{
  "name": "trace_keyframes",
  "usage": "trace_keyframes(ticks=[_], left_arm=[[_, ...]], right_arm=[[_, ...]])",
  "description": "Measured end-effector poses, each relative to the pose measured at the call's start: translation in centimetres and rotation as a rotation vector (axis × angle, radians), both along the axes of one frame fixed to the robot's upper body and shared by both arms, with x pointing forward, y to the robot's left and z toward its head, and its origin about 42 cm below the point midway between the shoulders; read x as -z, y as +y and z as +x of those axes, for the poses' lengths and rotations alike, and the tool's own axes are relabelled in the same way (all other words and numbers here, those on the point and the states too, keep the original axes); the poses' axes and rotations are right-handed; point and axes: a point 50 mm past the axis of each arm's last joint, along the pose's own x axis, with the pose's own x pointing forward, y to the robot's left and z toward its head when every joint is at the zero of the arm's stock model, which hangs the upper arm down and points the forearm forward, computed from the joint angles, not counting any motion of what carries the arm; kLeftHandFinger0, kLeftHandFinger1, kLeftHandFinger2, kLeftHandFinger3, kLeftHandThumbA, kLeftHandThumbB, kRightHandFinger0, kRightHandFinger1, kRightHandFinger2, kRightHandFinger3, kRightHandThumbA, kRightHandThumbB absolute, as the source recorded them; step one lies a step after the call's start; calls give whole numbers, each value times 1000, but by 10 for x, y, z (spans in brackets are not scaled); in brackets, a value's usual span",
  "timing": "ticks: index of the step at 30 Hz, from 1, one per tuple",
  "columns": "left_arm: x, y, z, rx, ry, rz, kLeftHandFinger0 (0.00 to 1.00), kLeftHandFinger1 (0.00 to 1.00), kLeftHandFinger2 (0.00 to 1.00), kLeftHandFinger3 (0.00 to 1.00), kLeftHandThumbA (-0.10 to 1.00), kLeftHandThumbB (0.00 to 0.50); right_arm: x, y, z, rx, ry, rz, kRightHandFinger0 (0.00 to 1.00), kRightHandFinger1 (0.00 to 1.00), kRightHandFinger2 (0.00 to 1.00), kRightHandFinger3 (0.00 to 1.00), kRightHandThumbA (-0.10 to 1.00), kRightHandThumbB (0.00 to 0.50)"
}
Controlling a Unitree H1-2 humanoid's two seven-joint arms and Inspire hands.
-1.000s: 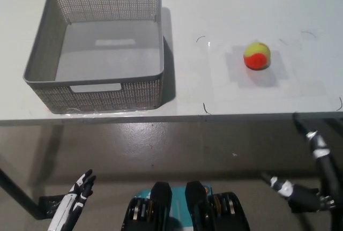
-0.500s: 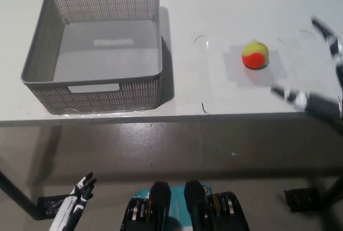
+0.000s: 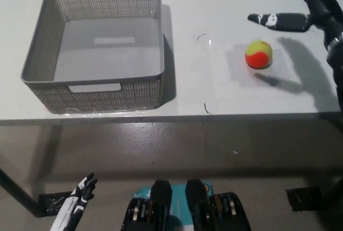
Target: Use the right hand to pick up a tennis ball and put it into a container on the left side
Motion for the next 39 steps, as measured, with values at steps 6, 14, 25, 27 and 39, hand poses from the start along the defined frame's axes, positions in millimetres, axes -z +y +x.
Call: trace_keyframes(ticks=[6, 14, 25, 27, 39], left_arm=[[0, 0, 0, 2, -4, -1, 1000, 1000, 1000, 1000, 970, 296], [1, 0, 0, 3, -5, 0, 1000, 1000, 1000, 1000, 976, 293], [0, 0, 0, 4, -10, -2, 1000, 1000, 1000, 1000, 955, 297], [0, 0, 0, 4, -10, -2, 1000, 1000, 1000, 1000, 958, 298], [1, 0, -1, 5, -10, -2, 1000, 1000, 1000, 1000, 964, 307]], right_arm=[[3, 4, 30, 26, 110, -48, 1000, 1000, 1000, 1000, 1000, 500], [18, 6, 66, 87, 290, -117, 1000, 1000, 1000, 1000, 1000, 500], [42, 1, 83, 134, 436, -174, 1000, 1000, 1000, 1000, 1000, 490], [48, 0, 83, 137, 456, -178, 1000, 1000, 1000, 1000, 1000, 483], [72, 3, 82, 129, 520, -208, 1000, 1000, 1000, 1000, 1000, 469]])
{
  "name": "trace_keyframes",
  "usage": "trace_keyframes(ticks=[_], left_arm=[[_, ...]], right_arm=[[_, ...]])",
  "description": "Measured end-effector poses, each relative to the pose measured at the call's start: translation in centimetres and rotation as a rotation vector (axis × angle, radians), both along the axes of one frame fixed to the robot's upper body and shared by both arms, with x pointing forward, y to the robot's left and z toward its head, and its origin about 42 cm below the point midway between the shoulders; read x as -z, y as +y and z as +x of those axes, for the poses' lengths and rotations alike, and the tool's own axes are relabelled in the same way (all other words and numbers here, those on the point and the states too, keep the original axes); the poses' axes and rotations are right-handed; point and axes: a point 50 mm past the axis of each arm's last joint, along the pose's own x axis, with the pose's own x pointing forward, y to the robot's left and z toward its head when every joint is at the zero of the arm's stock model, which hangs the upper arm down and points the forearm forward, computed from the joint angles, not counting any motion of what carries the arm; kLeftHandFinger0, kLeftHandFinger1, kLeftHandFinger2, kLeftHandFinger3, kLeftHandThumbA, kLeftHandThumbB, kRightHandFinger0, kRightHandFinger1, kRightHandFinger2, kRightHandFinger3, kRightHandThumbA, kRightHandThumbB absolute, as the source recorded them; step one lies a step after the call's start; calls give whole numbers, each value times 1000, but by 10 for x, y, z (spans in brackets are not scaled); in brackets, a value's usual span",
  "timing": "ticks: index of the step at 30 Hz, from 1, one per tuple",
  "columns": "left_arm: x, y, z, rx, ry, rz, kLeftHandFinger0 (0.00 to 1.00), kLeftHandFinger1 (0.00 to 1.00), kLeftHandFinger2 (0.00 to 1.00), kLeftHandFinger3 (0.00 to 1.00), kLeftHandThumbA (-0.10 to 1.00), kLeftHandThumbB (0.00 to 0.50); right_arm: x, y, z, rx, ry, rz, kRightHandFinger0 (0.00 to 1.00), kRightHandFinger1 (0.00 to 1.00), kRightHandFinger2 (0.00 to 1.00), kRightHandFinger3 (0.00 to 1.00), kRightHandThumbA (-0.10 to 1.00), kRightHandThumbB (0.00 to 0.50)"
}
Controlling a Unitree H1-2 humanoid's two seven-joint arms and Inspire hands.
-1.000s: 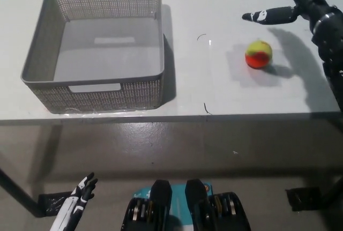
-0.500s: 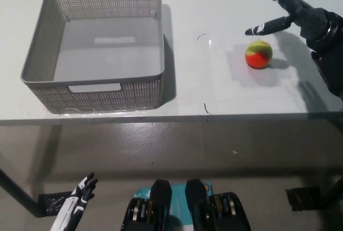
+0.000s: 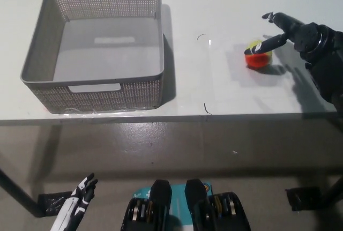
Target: Use the right hand to pick up a tennis ball and put it into a container on the left side
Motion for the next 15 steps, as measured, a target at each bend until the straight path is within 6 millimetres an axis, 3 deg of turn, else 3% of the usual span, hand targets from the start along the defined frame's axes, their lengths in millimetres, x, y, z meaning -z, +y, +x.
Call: trace_keyframes(ticks=[3, 10, 15], left_arm=[[0, 0, 0, 0, 0, 0, 1000, 1000, 1000, 1000, 937, 283], [0, 0, -1, 1, -2, -1, 1000, 1000, 1000, 1000, 938, 290], [1, 0, -1, 1, -2, -1, 1000, 1000, 1000, 1000, 955, 293]], right_arm=[[5, 1, -1, -1, 13, 1, 1000, 1000, 1000, 1000, 1000, 477], [12, 6, -2, -9, 31, 6, 1000, 1000, 1000, 1000, 1000, 494], [18, 6, -3, -10, 47, -1, 1000, 1000, 1000, 1000, 1000, 472]])
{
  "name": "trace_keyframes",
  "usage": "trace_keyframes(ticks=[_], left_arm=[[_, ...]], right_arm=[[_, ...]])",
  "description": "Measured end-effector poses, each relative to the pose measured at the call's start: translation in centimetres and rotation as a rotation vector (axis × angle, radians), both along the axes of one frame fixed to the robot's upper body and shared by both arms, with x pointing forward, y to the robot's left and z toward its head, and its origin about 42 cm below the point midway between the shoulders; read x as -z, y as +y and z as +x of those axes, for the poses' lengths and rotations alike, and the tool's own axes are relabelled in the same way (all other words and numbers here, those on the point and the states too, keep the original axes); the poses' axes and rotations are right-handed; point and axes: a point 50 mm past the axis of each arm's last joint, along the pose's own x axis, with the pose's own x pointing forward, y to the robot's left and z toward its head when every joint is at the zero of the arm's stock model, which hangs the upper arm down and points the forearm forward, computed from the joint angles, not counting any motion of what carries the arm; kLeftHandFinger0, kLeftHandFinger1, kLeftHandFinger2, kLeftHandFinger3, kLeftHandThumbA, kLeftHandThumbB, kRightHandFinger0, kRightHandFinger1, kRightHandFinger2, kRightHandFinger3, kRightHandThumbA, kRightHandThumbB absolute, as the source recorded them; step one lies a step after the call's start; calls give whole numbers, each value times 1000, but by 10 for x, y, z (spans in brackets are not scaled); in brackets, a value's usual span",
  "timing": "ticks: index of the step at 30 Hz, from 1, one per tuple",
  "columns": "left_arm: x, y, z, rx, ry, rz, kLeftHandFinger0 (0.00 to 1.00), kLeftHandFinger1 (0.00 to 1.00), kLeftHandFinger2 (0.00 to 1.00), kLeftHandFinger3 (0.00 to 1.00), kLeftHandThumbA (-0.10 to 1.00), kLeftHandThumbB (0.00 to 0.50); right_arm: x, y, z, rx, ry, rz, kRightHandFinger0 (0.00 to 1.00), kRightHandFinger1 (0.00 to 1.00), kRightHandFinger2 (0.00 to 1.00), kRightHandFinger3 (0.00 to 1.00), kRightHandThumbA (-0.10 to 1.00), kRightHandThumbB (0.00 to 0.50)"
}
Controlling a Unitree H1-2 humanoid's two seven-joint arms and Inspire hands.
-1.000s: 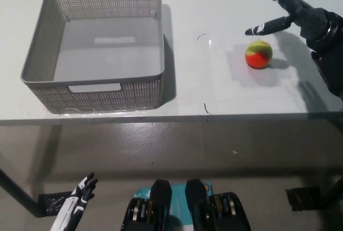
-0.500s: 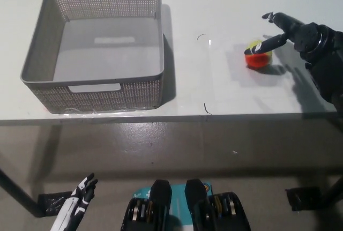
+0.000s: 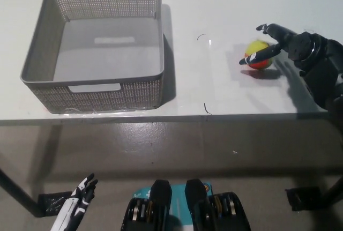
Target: Use the right hand to pick up a tennis ball and put it into a container on the left side
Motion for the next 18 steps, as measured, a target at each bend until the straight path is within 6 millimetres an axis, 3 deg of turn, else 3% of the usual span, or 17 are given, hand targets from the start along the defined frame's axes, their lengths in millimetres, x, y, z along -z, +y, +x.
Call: trace_keyframes(ticks=[1, 6, 18], left_arm=[[0, 0, 0, 0, 0, 0, 1000, 1000, 1000, 1000, 952, 292], [1, -1, -1, -1, 2, -2, 1000, 1000, 1000, 1000, 960, 305], [1, -2, -2, -1, 3, -6, 1000, 1000, 1000, 1000, 954, 303]], right_arm=[[1, 0, 0, 0, 3, -3, 1000, 1000, 1000, 1000, 1000, 446], [8, 2, -2, -9, 20, -13, 1000, 1000, 1000, 1000, 1000, 436], [18, -3, -4, -7, 43, -12, 1000, 1000, 1000, 1000, 1000, 464]])
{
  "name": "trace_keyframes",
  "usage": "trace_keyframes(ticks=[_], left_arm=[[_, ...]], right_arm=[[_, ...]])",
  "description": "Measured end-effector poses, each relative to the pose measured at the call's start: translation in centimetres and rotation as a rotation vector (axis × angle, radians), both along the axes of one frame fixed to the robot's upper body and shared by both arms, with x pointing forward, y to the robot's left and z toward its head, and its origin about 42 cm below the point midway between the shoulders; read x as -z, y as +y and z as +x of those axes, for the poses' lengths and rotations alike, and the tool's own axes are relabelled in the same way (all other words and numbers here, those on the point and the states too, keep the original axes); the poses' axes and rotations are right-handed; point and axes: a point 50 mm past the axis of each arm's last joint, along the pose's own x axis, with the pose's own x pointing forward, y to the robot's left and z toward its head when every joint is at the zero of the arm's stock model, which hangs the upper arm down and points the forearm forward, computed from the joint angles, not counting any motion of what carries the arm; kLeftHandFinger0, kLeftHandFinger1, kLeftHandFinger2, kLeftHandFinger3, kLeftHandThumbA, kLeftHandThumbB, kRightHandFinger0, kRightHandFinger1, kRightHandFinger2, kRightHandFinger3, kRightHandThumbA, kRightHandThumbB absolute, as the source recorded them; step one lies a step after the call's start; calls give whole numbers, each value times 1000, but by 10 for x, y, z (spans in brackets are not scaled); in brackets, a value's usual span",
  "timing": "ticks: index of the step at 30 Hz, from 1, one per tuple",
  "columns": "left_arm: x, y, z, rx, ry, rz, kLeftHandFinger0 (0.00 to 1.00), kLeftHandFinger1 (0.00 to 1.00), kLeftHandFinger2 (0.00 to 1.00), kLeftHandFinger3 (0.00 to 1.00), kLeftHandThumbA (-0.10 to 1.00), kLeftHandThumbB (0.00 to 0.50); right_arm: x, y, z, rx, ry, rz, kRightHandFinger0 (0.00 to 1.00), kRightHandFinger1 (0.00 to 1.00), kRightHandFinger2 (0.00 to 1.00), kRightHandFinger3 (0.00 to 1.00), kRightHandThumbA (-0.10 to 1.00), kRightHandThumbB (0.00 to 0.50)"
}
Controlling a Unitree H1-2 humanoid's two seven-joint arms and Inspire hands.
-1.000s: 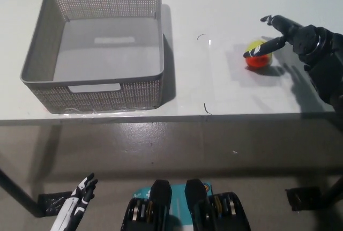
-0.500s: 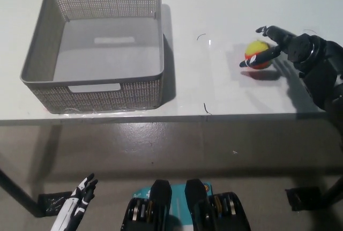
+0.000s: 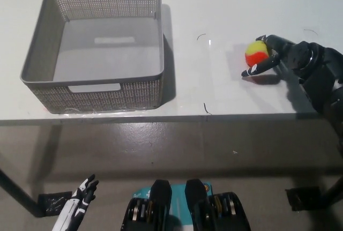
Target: Use the right hand to pick up a tennis ball and put it into a container on the left side
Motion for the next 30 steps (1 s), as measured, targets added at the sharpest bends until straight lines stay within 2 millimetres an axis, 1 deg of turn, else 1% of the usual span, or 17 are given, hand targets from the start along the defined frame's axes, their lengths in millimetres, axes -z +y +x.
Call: trace_keyframes(ticks=[6, 7, 8, 9, 11, 12, 13, 14, 15, 17, 18, 19, 21, 23, 25, 26, 30], left_arm=[[0, 0, 0, -1, 0, 0, 1000, 1000, 1000, 1000, 951, 307], [0, 0, 0, -1, 0, 0, 1000, 1000, 1000, 1000, 945, 302], [0, 0, 0, -1, 0, 0, 1000, 1000, 1000, 1000, 943, 301], [0, 0, 0, -1, 0, 0, 1000, 1000, 1000, 1000, 941, 301], [0, 0, 0, -1, 1, -1, 1000, 1000, 1000, 1000, 912, 307], [0, 0, 0, -1, 1, -1, 1000, 1000, 1000, 1000, 907, 308], [0, 0, 0, -1, 1, -1, 1000, 1000, 1000, 1000, 893, 310], [0, 0, 0, -1, 1, -2, 1000, 1000, 1000, 1000, 872, 323], [0, 0, 0, -1, 1, -2, 1000, 1000, 1000, 1000, 869, 324], [0, -1, 0, -1, 1, -2, 1000, 1000, 1000, 1000, 836, 312], [0, -1, 0, -1, 1, -2, 1000, 1000, 1000, 1000, 824, 311], [0, -1, 0, -1, 1, -2, 1000, 1000, 1000, 1000, 813, 312], [0, 0, 0, -1, 1, -2, 1000, 1000, 1000, 1000, 821, 319], [0, -1, 0, -1, 1, -2, 1000, 1000, 1000, 1000, 818, 320], [0, 0, 0, -1, 1, -1, 1000, 1000, 1000, 1000, 802, 331], [0, 0, 0, -1, 1, -1, 1000, 1000, 1000, 1000, 799, 331], [0, 0, 0, -1, 0, -2, 1000, 1000, 1000, 1000, 791, 346]], right_arm=[[2, -1, -1, 16, 2, 40, 1000, 1000, 1000, 1000, 984, 417], [2, -1, -1, 22, -8, 50, 1000, 1000, 1000, 1000, 935, 345], [3, -2, -1, 30, -22, 57, 968, 973, 1000, 1000, 857, 304], [3, -2, -1, 34, -31, 62, 624, 669, 746, 829, 782, 166], [7, -3, -2, 57, -66, 96, 134, 221, 308, 432, 704, 40], [10, -4, -3, 67, -79, 112, 6, 77, 186, 323, 693, 21], [11, -4, -3, 76, -94, 124, 1, 15, 68, 239, 692, 4], [12, -5, -4, 88, -115, 136, 0, 0, 18, 223, 712, 0], [12, -6, -4, 96, -133, 147, 0, 0, 17, 226, 722, 0], [16, -6, -5, 111, -164, 167, 0, 1, 14, 121, 714, 0], [18, -6, -6, 116, -172, 173, 0, 43, 107, 153, 728, 0], [20, -5, -7, 122, -188, 187, 0, 164, 318, 254, 732, 0], [23, -4, -8, 136, -222, 211, 1, 291, 590, 418, 727, 0], [22, -3, -8, 148, -254, 231, 22, 374, 720, 593, 681, 0], [20, -2, -8, 156, -289, 247, 7, 361, 707, 728, 661, 0], [19, -3, -7, 162, -308, 258, 12, 356, 699, 750, 652, 0], [17, -3, -7, 181, -351, 289, 0, 287, 590, 696, 632, 0]])
